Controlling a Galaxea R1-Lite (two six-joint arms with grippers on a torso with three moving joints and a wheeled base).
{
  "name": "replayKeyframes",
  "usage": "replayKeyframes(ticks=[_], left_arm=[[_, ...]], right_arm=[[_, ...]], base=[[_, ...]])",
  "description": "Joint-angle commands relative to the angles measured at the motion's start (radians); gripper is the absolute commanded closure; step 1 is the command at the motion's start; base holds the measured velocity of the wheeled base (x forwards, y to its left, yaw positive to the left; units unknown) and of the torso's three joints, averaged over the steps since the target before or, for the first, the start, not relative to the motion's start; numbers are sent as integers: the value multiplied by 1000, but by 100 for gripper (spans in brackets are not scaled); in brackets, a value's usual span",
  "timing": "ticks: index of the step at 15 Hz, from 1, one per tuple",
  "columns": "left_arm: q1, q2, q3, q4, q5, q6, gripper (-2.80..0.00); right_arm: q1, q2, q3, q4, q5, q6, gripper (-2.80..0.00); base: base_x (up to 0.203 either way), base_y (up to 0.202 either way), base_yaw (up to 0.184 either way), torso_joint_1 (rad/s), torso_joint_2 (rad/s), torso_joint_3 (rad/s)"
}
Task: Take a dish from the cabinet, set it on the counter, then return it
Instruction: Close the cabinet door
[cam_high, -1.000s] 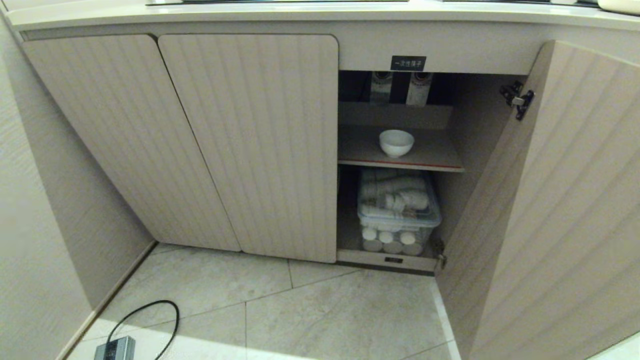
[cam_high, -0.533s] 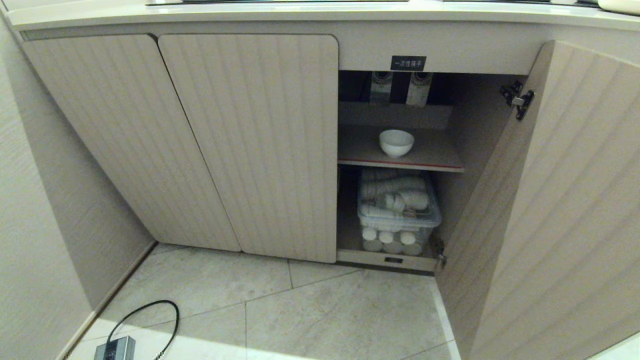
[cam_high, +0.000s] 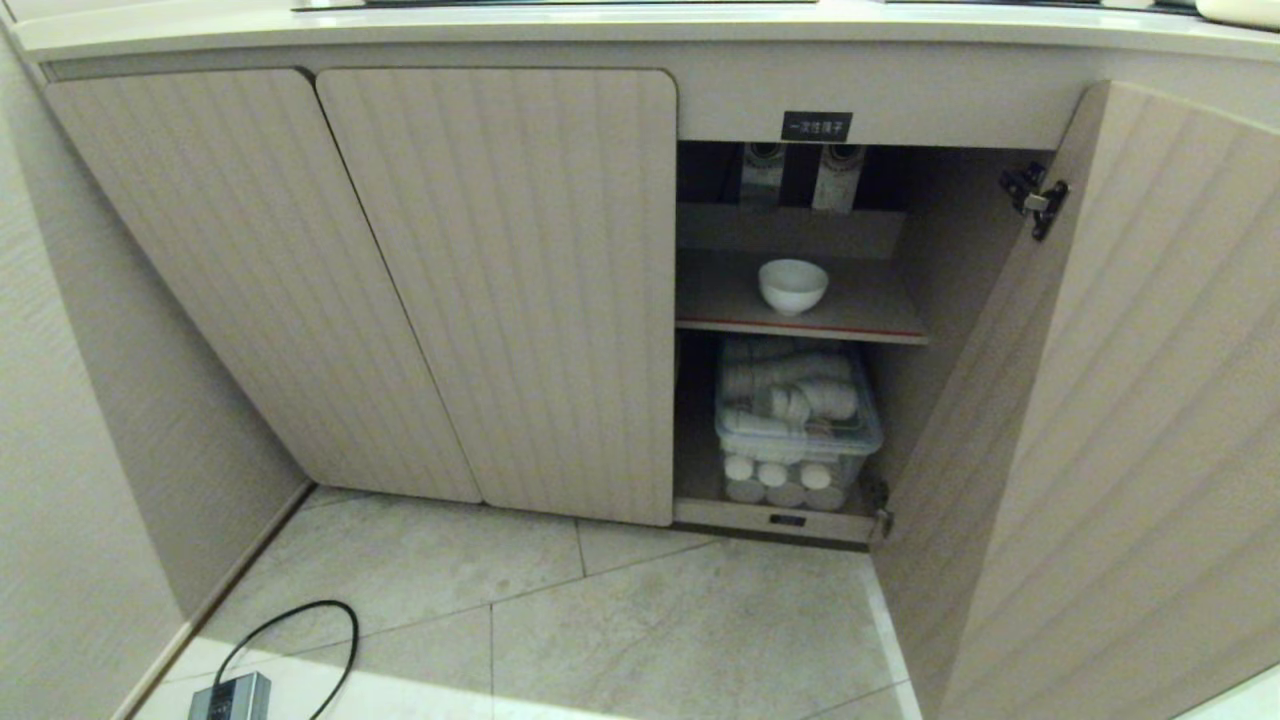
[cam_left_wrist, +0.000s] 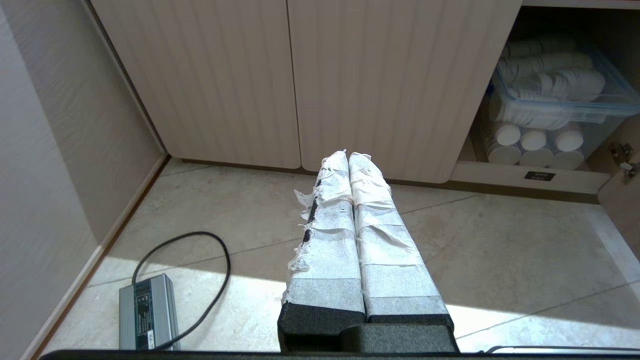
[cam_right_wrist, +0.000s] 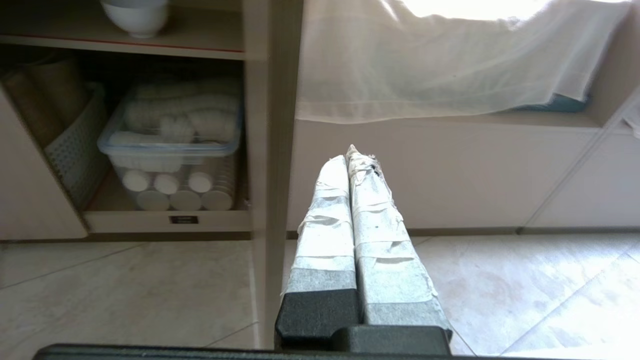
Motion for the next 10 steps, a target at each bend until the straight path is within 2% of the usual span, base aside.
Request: replayKeyframes(ticks=[1,4,7,10], left_arm=[[0,0,0,0,-1,0,0],[0,0,0,0,0,0,0],[0,0,0,0,-1,0,0],[0,0,0,0,0,0,0]], right_arm=[[0,20,-5,-6,-6,-1,0],[0,27,-32,11,-16,-1,0],[0,47,-43,18,-86,-15,0],[-2,102,-54,3,-97,-16,0]], base=[[0,0,0,0,0,0],[0,0,0,0,0,0],[0,0,0,0,0,0],[0,0,0,0,0,0]])
